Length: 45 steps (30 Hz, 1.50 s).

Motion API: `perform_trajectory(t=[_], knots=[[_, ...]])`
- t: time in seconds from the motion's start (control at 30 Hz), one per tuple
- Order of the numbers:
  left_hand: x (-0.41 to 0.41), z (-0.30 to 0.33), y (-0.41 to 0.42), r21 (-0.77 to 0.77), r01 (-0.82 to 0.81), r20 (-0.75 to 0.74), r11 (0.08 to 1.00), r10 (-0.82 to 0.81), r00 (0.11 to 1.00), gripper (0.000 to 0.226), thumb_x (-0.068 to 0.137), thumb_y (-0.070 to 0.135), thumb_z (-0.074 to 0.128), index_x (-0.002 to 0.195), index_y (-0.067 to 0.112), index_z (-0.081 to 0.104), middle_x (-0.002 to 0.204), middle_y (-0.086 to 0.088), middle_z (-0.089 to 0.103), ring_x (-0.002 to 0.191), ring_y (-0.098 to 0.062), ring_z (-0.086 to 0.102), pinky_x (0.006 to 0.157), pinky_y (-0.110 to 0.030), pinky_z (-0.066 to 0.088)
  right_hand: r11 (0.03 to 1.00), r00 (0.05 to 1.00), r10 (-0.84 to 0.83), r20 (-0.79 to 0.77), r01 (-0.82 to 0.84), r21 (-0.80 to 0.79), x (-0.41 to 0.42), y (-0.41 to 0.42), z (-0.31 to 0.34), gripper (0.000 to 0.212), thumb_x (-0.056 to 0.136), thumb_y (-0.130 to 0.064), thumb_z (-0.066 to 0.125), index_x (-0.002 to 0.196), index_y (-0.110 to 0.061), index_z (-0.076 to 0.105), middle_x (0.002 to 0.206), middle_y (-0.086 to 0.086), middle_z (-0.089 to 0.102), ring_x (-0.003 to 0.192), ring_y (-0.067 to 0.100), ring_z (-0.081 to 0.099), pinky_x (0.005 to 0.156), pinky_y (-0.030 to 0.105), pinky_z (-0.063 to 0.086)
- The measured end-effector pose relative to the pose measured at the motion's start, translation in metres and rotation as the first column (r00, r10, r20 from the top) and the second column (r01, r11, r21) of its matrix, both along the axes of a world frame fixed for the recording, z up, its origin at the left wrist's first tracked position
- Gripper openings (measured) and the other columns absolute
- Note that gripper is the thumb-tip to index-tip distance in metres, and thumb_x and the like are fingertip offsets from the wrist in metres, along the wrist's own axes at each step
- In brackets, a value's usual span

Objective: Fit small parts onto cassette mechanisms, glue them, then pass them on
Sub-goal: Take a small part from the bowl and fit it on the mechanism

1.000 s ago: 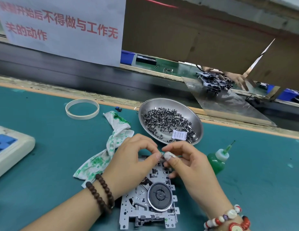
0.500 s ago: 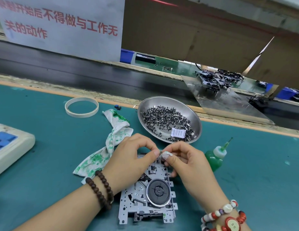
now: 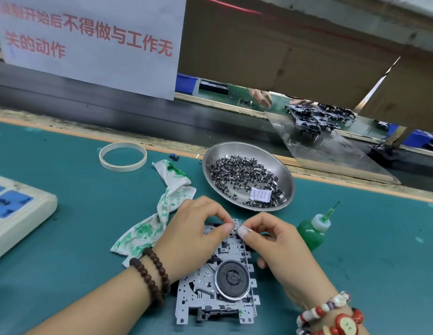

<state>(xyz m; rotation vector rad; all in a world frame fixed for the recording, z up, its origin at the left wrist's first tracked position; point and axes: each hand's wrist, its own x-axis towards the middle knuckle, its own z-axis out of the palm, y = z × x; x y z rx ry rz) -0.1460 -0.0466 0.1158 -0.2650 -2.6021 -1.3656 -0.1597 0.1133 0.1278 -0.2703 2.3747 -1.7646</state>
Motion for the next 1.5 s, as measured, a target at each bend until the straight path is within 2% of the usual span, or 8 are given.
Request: perform_trajectory(t=[0.27, 0.57, 0.7, 0.83, 1.03, 1.13, 1.27, 1.5], knots=[[0.0005, -0.0012, 0.0009, 0.005, 0.003, 0.006, 1.0, -0.003, 1.0, 0.019, 0.085, 0.03, 0.061, 0.07, 0.041, 0.053, 0.095, 0.018, 0.055, 0.1, -0.003, 0.042, 0.084, -0.017, 0.028, 0.998, 0.998, 0.0, -0.063, 0.004, 0.066, 0.0015, 0.0001, 0.0018, 0.017, 0.081, -0.013, 0.068, 0.066, -0.019, 0.064, 0.062, -0.008, 0.06, 0.043, 0.005, 0.043, 0.041, 0.015, 0.037], [-0.0001, -0.0021, 0.0003, -0.019, -0.002, 0.032, 1.0, 0.002, 0.999, 0.017, 0.085, 0.033, 0.06, 0.071, 0.04, 0.054, 0.095, 0.021, 0.054, 0.099, -0.001, 0.041, 0.082, -0.016, 0.027, 0.992, 0.996, -0.037, -0.079, 0.046, 0.116, 0.0012, -0.001, -0.002, 0.011, 0.082, -0.016, 0.067, 0.071, -0.02, 0.066, 0.06, -0.007, 0.054, 0.047, 0.01, 0.044, 0.042, 0.016, 0.039], [-0.0008, -0.0027, 0.0001, -0.02, -0.006, 0.043, 1.0, 0.006, 0.999, 0.016, 0.085, 0.034, 0.06, 0.071, 0.04, 0.055, 0.095, 0.021, 0.054, 0.099, -0.001, 0.04, 0.08, -0.009, 0.027, 0.993, 0.997, -0.037, -0.065, 0.044, 0.11, 0.0018, -0.0027, -0.003, 0.011, 0.083, -0.016, 0.065, 0.073, -0.018, 0.065, 0.064, -0.003, 0.053, 0.05, 0.009, 0.043, 0.041, 0.015, 0.039], [-0.0008, -0.0028, 0.0004, -0.014, -0.006, 0.04, 1.0, 0.006, 0.999, 0.018, 0.084, 0.032, 0.061, 0.07, 0.039, 0.054, 0.095, 0.02, 0.054, 0.1, -0.002, 0.042, 0.085, -0.018, 0.029, 0.994, 0.999, -0.017, -0.042, 0.021, 0.104, 0.0021, -0.0029, -0.0022, 0.01, 0.084, -0.016, 0.064, 0.074, -0.017, 0.063, 0.068, -0.001, 0.052, 0.05, 0.006, 0.043, 0.042, 0.014, 0.039], [-0.0003, -0.0025, 0.0003, -0.005, -0.005, 0.035, 1.0, 0.005, 0.999, 0.02, 0.084, 0.031, 0.063, 0.069, 0.04, 0.054, 0.095, 0.019, 0.055, 0.101, -0.004, 0.044, 0.093, -0.025, 0.034, 0.982, 0.993, -0.008, -0.121, 0.031, 0.186, 0.003, -0.0048, -0.0052, 0.01, 0.087, -0.017, 0.062, 0.077, -0.018, 0.06, 0.068, -0.004, 0.051, 0.054, 0.008, 0.042, 0.052, 0.028, 0.041], [-0.0005, -0.0018, -0.0003, 0.008, 0.003, 0.039, 1.0, -0.003, 0.999, 0.019, 0.083, 0.029, 0.065, 0.069, 0.039, 0.056, 0.094, 0.021, 0.055, 0.101, -0.003, 0.045, 0.094, -0.026, 0.034, 0.979, 0.991, 0.016, -0.13, 0.011, 0.205, 0.0026, -0.0052, -0.0047, 0.009, 0.088, -0.016, 0.06, 0.079, -0.018, 0.059, 0.069, -0.005, 0.049, 0.054, 0.008, 0.04, 0.054, 0.028, 0.04], [-0.0001, -0.0021, -0.0006, 0.014, 0.005, 0.039, 1.0, -0.005, 0.999, 0.02, 0.082, 0.028, 0.065, 0.068, 0.038, 0.056, 0.093, 0.022, 0.054, 0.101, -0.003, 0.046, 0.094, -0.025, 0.034, 0.981, 0.996, 0.034, -0.081, -0.018, 0.192, 0.0032, -0.0029, -0.0041, 0.008, 0.087, -0.017, 0.06, 0.081, -0.022, 0.059, 0.075, -0.006, 0.047, 0.058, 0.006, 0.042, 0.057, 0.024, 0.04], [-0.0006, -0.0012, -0.0006, 0.001, 0.011, 0.039, 1.0, -0.011, 0.999, 0.019, 0.083, 0.028, 0.065, 0.07, 0.038, 0.056, 0.094, 0.023, 0.054, 0.101, -0.002, 0.045, 0.093, -0.023, 0.033, 0.994, 1.0, 0.025, 0.016, -0.027, 0.105, 0.0039, -0.0044, -0.003, 0.014, 0.086, -0.007, 0.059, 0.081, -0.02, 0.058, 0.073, -0.003, 0.044, 0.057, 0.009, 0.039, 0.05, 0.02, 0.037]])
